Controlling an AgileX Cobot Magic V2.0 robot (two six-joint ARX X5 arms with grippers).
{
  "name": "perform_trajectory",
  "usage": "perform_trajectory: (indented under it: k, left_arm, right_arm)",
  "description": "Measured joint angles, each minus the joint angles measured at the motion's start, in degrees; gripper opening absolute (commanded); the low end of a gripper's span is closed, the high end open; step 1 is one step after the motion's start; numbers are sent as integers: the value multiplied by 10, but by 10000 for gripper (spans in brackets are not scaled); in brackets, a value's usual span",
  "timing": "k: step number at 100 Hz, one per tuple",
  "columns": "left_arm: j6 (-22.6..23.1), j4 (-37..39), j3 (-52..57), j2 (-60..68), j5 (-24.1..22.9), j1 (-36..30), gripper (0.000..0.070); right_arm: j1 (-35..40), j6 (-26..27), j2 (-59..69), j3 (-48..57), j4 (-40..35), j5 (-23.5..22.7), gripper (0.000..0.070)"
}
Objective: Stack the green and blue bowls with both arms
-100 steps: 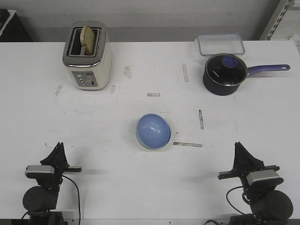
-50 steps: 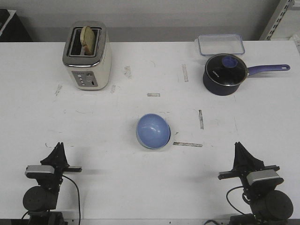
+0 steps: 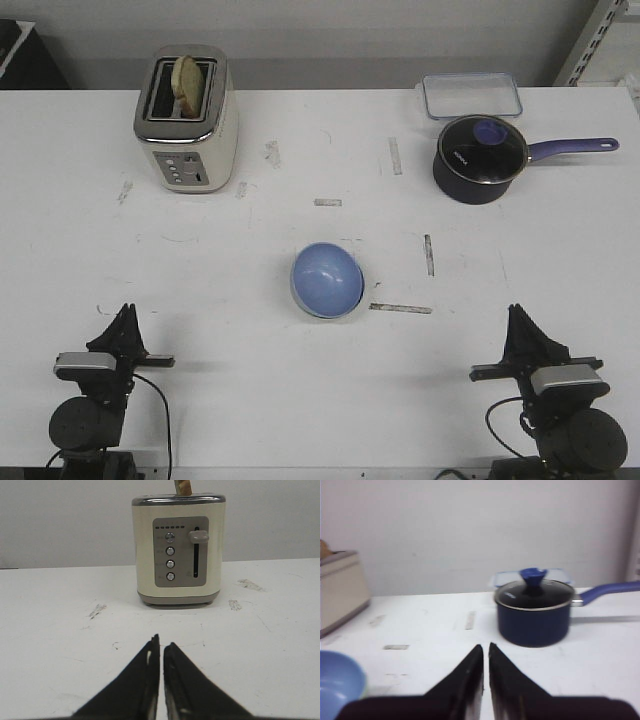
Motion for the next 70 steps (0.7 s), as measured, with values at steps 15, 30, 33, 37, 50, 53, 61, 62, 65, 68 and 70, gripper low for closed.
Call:
perform_trajectory:
  k: [15,30,33,37,50,53,61,62,65,68,70]
  left_arm:
    - [0,0,0,0,0,0,3]
    - [0,0,0,0,0,0,3]
    - [0,0,0,0,0,0,3]
    - [0,0,0,0,0,0,3]
    - [0,0,0,0,0,0,3]
    - [0,0,0,0,0,0,3]
    - [0,0,0,0,0,0,3]
    - [0,0,0,0,0,0,3]
    - [0,0,0,0,0,0,3]
    - [0,0,0,0,0,0,3]
    - [0,0,0,0,0,0,3]
  right_arm:
    - [-27,0,-20,-33,54,18,6]
    - [-33,0,-45,-83,93,21,6]
    - [-33,0,-49,-93,97,21,6]
    - [-33,0,-56,-106,100,21,6]
    - [-33,0,-62,-146,114,20,6]
    - [-33,0,-62,-154,119,19,6]
    - [-33,0,-62,-177,139,18,6]
    - [-33,0,-62,-180,143,18,6]
    - [-33,0,-62,-188,155,17,6]
    - [-33,0,-62,-195,166,16,6]
    - [-33,0,-62,-200,173,16,6]
